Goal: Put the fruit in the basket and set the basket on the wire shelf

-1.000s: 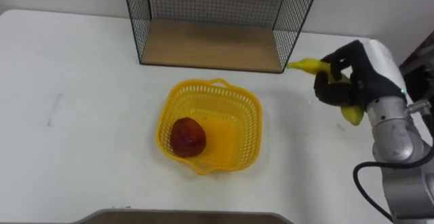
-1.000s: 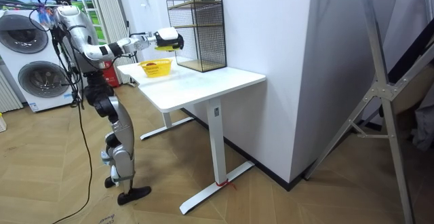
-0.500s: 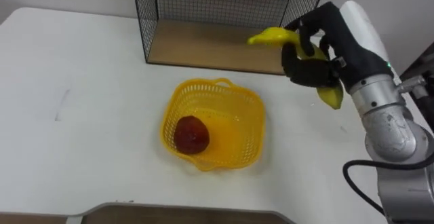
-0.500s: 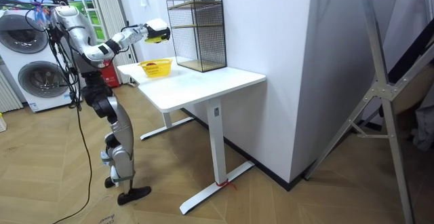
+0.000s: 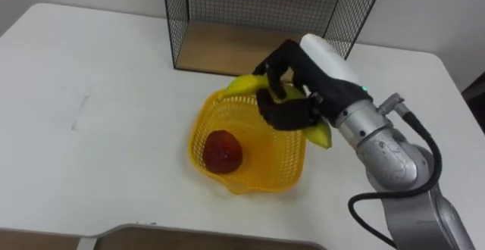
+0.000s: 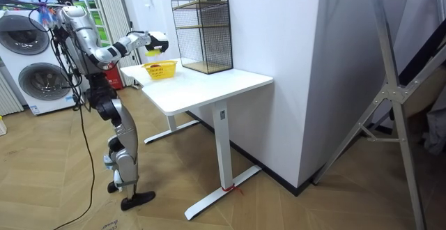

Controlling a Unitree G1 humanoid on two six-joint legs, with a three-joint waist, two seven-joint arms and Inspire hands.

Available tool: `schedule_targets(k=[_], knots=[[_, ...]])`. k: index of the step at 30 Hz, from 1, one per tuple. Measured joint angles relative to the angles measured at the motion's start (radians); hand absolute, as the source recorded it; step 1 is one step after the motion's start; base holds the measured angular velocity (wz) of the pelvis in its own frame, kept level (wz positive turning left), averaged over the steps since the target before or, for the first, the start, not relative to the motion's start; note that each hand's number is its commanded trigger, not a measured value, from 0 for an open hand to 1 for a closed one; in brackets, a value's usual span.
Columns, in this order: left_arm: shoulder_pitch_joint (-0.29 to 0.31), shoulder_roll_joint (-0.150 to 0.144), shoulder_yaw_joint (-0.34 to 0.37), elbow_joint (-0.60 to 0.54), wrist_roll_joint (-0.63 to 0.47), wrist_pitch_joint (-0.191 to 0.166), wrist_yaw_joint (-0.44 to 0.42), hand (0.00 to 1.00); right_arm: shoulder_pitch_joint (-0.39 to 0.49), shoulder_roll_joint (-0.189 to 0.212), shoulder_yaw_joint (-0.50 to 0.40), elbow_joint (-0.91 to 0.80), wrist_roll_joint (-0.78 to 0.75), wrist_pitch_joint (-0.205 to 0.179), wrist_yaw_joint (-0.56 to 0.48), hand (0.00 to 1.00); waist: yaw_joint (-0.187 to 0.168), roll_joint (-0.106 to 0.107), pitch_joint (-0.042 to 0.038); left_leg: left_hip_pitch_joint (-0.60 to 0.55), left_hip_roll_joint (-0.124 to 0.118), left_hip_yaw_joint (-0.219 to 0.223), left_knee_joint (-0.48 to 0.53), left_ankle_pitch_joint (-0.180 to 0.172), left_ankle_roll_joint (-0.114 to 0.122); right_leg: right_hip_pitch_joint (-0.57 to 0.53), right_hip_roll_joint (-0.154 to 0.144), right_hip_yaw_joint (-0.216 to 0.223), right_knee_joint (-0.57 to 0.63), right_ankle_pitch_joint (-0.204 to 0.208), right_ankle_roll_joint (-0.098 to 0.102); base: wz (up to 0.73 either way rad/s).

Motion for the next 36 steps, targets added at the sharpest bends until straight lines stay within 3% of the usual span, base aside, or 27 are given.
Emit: schedule_targets(k=[27,31,36], knots=[[-0.025,0.005,-0.081,0.033,0.0,0.0,0.022,0.0,0.003,0.002,0.015,0.001,0.021,0.0,0.051,0.0,-0.005,-0.003,0.0059,-0.002,0.0,0.001,0.0,0.0,0.0,-0.001,0.001,0.001,-0.001,0.0,0.0,0.0],[-0.025,0.005,-0.08,0.041,-0.001,-0.004,0.036,0.0,0.006,0.002,0.013,0.001,0.061,0.0,0.051,0.0,-0.008,-0.003,0.0059,-0.002,0.0,0.002,-0.001,0.0,0.0,0.0,0.0,0.001,-0.008,0.0,0.0,0.0],[-0.022,0.004,-0.05,0.074,-0.046,-0.019,0.038,0.0,0.011,0.0,-0.032,0.008,0.222,-0.008,0.047,0.0,-0.016,-0.001,0.0069,-0.002,0.0,0.002,-0.001,0.0,0.0,0.005,0.0,0.002,-0.016,0.0,0.0,0.01]])
